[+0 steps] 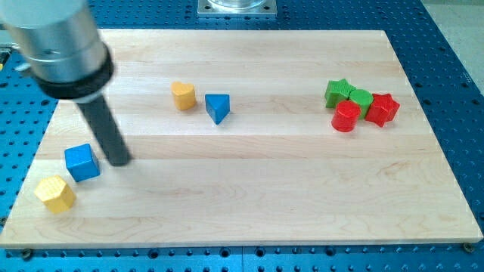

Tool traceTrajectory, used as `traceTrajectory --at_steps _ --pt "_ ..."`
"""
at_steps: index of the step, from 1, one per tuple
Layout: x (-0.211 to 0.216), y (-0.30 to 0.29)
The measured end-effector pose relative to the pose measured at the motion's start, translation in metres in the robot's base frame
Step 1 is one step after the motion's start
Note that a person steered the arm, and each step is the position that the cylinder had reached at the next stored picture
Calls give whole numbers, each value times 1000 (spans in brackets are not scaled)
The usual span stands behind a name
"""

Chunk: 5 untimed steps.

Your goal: Move the blue blocks above the yellow hexagon

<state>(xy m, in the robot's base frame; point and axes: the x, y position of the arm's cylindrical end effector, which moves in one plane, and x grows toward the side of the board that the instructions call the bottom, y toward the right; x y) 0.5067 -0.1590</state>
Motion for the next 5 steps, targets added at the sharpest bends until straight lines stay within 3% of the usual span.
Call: traceTrajectory --at_steps 2,3,5 --pt "5 -60" --pt "10 -58" --pt "-36 118"
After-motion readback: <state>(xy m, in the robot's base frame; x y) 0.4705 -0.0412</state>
